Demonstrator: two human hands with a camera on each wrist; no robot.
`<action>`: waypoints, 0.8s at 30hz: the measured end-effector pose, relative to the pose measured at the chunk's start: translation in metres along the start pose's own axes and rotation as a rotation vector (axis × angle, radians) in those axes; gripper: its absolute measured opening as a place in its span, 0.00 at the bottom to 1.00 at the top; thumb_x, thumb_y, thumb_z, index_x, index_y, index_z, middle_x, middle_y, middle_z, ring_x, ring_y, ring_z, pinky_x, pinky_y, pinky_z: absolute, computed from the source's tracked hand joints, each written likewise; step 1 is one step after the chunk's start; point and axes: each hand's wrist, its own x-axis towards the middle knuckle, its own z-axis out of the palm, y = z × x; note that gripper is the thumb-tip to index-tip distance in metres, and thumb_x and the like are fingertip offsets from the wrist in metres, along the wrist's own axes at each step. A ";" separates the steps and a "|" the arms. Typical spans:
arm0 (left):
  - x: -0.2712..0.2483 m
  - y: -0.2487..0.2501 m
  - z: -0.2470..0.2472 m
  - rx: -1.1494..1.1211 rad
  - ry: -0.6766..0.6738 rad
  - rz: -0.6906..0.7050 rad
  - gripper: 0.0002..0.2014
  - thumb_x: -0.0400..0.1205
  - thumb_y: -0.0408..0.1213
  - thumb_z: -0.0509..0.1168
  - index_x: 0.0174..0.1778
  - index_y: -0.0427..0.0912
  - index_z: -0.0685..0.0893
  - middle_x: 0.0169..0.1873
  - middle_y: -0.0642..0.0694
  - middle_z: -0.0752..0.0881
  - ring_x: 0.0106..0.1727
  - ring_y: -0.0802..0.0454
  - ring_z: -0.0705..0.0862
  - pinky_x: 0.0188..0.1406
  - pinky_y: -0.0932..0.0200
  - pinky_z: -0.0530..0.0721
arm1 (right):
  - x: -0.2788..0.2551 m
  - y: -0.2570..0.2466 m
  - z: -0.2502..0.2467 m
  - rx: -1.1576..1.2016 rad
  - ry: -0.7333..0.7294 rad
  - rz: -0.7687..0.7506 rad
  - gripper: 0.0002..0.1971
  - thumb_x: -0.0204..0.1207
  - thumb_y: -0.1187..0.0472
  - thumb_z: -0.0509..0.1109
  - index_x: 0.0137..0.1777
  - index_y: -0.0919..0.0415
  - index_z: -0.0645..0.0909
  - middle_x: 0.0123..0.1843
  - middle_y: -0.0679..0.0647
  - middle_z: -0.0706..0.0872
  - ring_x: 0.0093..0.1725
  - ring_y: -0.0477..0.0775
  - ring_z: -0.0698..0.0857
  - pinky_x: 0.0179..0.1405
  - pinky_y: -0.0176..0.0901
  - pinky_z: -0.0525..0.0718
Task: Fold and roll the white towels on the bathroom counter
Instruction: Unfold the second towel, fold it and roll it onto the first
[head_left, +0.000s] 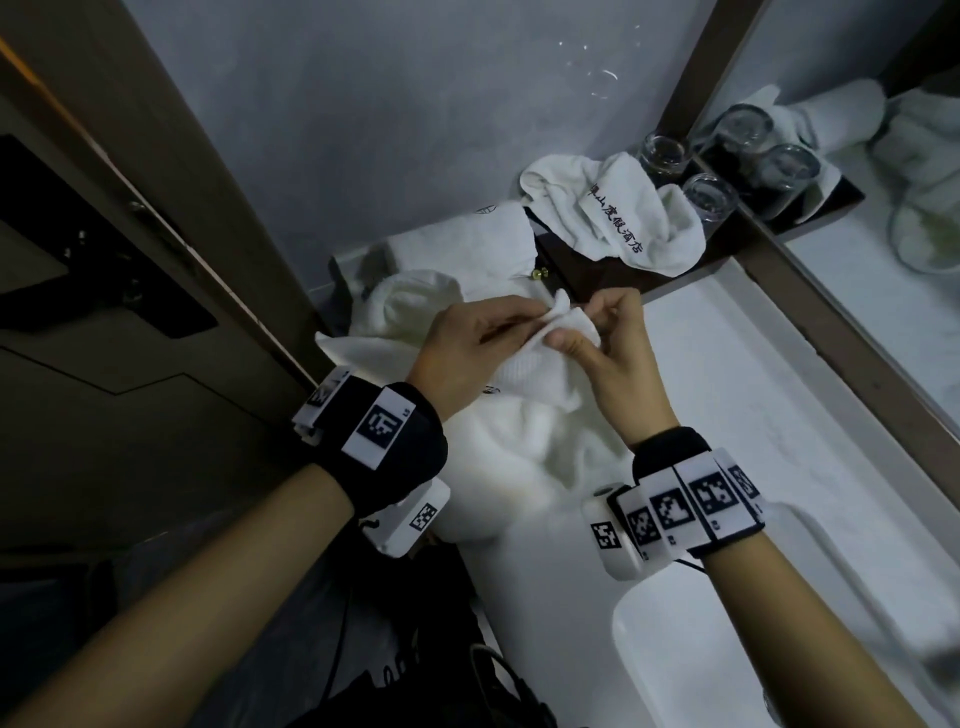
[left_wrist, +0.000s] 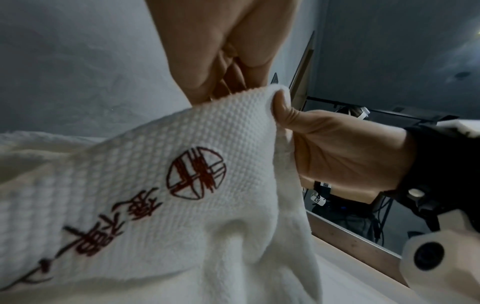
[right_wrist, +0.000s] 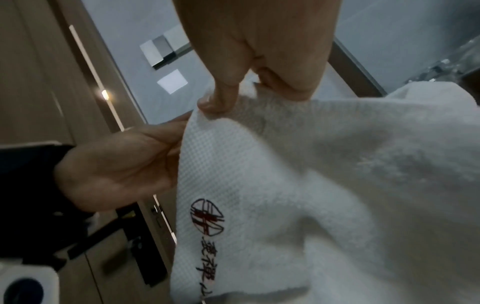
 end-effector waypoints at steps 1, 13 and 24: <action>-0.001 0.000 -0.001 0.008 -0.010 -0.003 0.16 0.79 0.28 0.65 0.46 0.58 0.83 0.42 0.53 0.87 0.43 0.68 0.85 0.49 0.74 0.81 | -0.001 0.001 0.000 -0.010 -0.031 0.022 0.17 0.71 0.64 0.74 0.49 0.52 0.66 0.46 0.47 0.77 0.46 0.39 0.78 0.48 0.37 0.76; -0.002 -0.011 -0.024 0.619 -0.168 -0.095 0.19 0.71 0.52 0.72 0.43 0.39 0.80 0.36 0.47 0.85 0.40 0.49 0.82 0.44 0.53 0.78 | -0.002 -0.016 -0.027 0.118 0.155 -0.143 0.07 0.74 0.64 0.68 0.41 0.50 0.76 0.38 0.49 0.79 0.42 0.53 0.77 0.42 0.47 0.77; -0.002 0.009 -0.008 0.962 -0.285 0.393 0.05 0.79 0.26 0.63 0.48 0.31 0.82 0.43 0.35 0.84 0.49 0.43 0.82 0.48 0.63 0.65 | 0.008 -0.024 -0.016 -0.825 -0.270 -0.346 0.30 0.59 0.43 0.79 0.56 0.62 0.82 0.48 0.53 0.84 0.63 0.59 0.79 0.71 0.52 0.67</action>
